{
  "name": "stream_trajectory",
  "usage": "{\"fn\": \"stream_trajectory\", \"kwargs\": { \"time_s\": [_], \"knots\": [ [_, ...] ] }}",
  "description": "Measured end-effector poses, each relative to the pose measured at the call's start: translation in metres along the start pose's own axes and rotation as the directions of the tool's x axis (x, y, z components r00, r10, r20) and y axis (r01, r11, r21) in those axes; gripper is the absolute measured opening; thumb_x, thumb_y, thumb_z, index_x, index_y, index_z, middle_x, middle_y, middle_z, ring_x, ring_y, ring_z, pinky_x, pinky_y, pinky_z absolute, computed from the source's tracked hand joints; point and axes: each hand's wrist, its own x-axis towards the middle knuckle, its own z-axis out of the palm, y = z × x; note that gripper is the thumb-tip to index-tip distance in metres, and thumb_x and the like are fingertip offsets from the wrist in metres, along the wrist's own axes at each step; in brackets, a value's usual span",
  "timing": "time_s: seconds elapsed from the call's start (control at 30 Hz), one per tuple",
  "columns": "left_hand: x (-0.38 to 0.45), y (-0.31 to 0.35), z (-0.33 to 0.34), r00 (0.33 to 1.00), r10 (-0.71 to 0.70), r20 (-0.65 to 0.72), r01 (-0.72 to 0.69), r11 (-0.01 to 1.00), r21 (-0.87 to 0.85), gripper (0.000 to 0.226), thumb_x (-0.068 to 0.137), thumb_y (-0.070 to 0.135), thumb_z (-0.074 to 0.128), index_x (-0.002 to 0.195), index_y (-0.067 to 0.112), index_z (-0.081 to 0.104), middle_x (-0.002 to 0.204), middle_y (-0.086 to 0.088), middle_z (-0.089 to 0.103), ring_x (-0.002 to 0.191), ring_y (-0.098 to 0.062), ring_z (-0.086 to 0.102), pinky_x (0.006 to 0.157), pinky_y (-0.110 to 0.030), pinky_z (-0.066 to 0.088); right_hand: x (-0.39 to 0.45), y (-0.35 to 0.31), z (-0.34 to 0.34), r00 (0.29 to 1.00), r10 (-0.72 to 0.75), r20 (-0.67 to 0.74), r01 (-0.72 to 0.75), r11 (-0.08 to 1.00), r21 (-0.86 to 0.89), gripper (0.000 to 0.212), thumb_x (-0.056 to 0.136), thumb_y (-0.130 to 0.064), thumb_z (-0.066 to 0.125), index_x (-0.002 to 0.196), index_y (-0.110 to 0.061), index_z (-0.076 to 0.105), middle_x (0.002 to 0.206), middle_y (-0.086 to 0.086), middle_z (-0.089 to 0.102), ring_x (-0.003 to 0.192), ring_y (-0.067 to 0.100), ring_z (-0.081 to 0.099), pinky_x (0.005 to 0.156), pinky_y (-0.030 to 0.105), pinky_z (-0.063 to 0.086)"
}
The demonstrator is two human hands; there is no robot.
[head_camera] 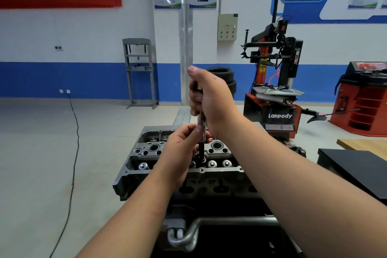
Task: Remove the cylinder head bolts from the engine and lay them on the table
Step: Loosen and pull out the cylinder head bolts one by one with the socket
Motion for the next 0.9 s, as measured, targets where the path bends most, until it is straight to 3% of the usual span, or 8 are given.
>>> {"fn": "stream_trajectory", "kwargs": {
  "time_s": [0.17, 0.27, 0.4, 0.57, 0.67, 0.77, 0.83, 0.9],
  "knots": [
    [-0.002, 0.002, -0.002, 0.999, -0.034, 0.004, 0.034, 0.998, -0.052, 0.035, 0.09, 0.051, 0.059, 0.105, 0.025, 0.078, 0.109, -0.008, 0.076, 0.106, -0.02, 0.071, 0.09, -0.036, 0.049, 0.001, -0.001, -0.001, 1.0, 0.01, 0.015, -0.01, 1.0, 0.012, 0.03, 0.087, -0.038, 0.056, 0.066, -0.019, 0.046, 0.049, -0.005, 0.032, 0.045, 0.013, 0.023, 0.05, 0.032, 0.023],
    [-0.003, 0.002, -0.004, 0.998, -0.043, 0.039, 0.044, 0.998, -0.038, 0.038, 0.095, 0.049, 0.054, 0.11, 0.023, 0.077, 0.118, -0.01, 0.075, 0.119, -0.028, 0.067, 0.1, -0.044, 0.05, 0.001, -0.001, -0.001, 1.0, 0.02, 0.022, -0.021, 1.0, 0.016, 0.03, 0.086, -0.039, 0.057, 0.066, -0.019, 0.046, 0.049, -0.005, 0.03, 0.046, 0.013, 0.022, 0.05, 0.032, 0.022],
    [0.0, 0.001, -0.002, 0.999, -0.034, 0.036, 0.036, 0.998, -0.046, 0.032, 0.095, 0.051, 0.058, 0.1, 0.027, 0.08, 0.104, -0.006, 0.076, 0.102, -0.018, 0.07, 0.098, -0.044, 0.048, 0.001, 0.0, -0.002, 1.0, 0.015, 0.015, -0.015, 1.0, 0.019, 0.03, 0.085, -0.039, 0.058, 0.065, -0.019, 0.046, 0.049, -0.006, 0.031, 0.045, 0.012, 0.023, 0.05, 0.031, 0.022],
    [0.001, -0.001, -0.002, 1.0, -0.008, 0.024, 0.009, 0.999, -0.036, 0.026, 0.092, 0.049, 0.059, 0.095, 0.035, 0.081, 0.099, -0.001, 0.077, 0.096, -0.014, 0.07, 0.096, -0.041, 0.048, 0.0, -0.001, -0.001, 1.0, 0.016, 0.015, -0.017, 1.0, 0.027, 0.029, 0.085, -0.04, 0.058, 0.07, -0.017, 0.048, 0.051, -0.004, 0.035, 0.046, 0.013, 0.026, 0.05, 0.031, 0.025],
    [0.002, -0.002, 0.0, 1.0, 0.002, -0.031, -0.004, 0.998, -0.055, 0.016, 0.086, 0.049, 0.072, 0.092, 0.036, 0.079, 0.094, 0.0, 0.075, 0.091, -0.02, 0.065, 0.088, -0.043, 0.046, -0.003, -0.001, 0.006, 0.985, -0.039, -0.17, 0.009, 0.985, -0.173, 0.039, 0.097, -0.042, 0.051, 0.08, -0.007, 0.055, 0.06, 0.003, 0.046, 0.054, 0.017, 0.041, 0.056, 0.037, 0.039],
    [0.004, -0.005, -0.001, 0.997, 0.019, -0.078, -0.023, 0.998, -0.051, 0.041, 0.069, 0.05, 0.086, 0.097, 0.023, 0.073, 0.081, 0.002, 0.069, 0.075, -0.013, 0.059, 0.074, -0.034, 0.047, -0.006, 0.003, 0.017, 0.959, -0.116, -0.26, 0.033, 0.953, -0.302, 0.038, 0.102, -0.037, 0.042, 0.083, -0.007, 0.056, 0.07, 0.006, 0.046, 0.067, 0.022, 0.043, 0.065, 0.044, 0.041],
    [0.005, -0.005, -0.002, 0.996, 0.026, -0.084, -0.028, 0.999, -0.024, 0.048, 0.066, 0.051, 0.087, 0.099, 0.021, 0.069, 0.076, 0.008, 0.068, 0.068, -0.006, 0.059, 0.068, -0.026, 0.049, -0.002, -0.001, 0.013, 0.976, -0.025, -0.216, -0.012, 0.986, -0.168, 0.037, 0.101, -0.036, 0.041, 0.072, -0.016, 0.051, 0.06, 0.001, 0.042, 0.058, 0.019, 0.037, 0.059, 0.039, 0.034],
    [0.004, -0.007, -0.003, 0.998, 0.002, -0.062, -0.004, 0.999, -0.033, 0.035, 0.076, 0.054, 0.079, 0.098, 0.027, 0.074, 0.084, 0.007, 0.072, 0.079, -0.009, 0.065, 0.079, -0.031, 0.051, 0.005, -0.009, 0.0, 0.99, 0.129, -0.059, -0.128, 0.992, 0.019, 0.045, 0.1, -0.043, 0.043, 0.063, -0.019, 0.048, 0.05, -0.004, 0.035, 0.048, 0.015, 0.027, 0.052, 0.032, 0.026]
  ]
}}
